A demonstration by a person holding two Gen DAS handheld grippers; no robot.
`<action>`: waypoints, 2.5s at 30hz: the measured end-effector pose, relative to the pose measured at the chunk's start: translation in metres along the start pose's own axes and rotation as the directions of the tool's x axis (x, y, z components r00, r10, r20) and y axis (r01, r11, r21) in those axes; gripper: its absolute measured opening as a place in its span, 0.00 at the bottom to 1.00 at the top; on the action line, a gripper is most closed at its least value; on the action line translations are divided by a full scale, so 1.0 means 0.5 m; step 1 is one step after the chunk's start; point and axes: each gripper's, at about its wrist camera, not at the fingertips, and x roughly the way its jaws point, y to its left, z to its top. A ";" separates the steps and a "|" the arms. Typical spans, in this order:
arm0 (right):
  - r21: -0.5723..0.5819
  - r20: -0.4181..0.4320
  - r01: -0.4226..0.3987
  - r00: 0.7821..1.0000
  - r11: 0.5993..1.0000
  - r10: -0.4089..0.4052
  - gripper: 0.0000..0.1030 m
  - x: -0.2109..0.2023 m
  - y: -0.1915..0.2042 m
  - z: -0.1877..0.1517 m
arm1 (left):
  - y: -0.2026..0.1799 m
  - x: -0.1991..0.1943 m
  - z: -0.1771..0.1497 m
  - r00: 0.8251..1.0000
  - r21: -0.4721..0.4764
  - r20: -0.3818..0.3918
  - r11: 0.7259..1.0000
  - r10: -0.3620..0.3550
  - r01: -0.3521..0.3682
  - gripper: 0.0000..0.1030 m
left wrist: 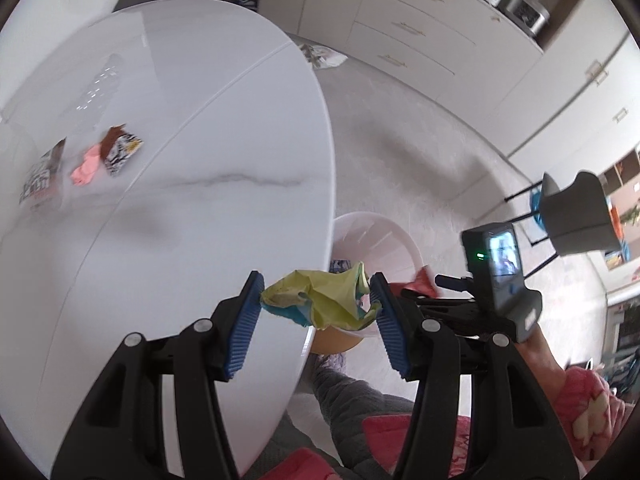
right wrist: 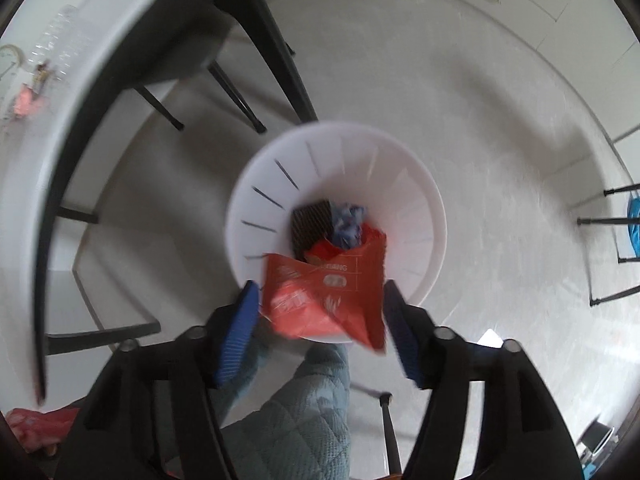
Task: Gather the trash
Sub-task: 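Carry the yellow-blue wrapper and red snack bag to the wastebasket and release both, then move both open tools back over the table toward the plastic bag and bottle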
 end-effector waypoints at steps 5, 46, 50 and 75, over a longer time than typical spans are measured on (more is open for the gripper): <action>0.052 0.045 0.020 0.999 0.998 -0.022 0.96 -0.028 -0.053 -0.010 | -0.052 0.036 0.009 0.999 0.046 -0.034 0.999 0.002 0.000 0.52; 0.128 0.149 0.004 0.989 0.992 -0.023 0.97 -0.167 -0.199 -0.054 | -0.286 0.217 0.030 0.986 0.240 -0.166 0.970 0.001 0.040 0.92; 0.108 0.156 0.003 0.987 0.994 -0.019 0.97 -0.172 -0.178 -0.042 | -0.267 0.196 0.038 0.989 0.219 -0.146 0.975 -0.004 0.037 0.92; -0.289 0.229 -0.048 0.966 0.956 0.118 0.97 -0.219 0.236 0.127 | 0.122 -0.022 -0.015 0.982 -0.210 0.041 0.962 0.185 -0.173 0.92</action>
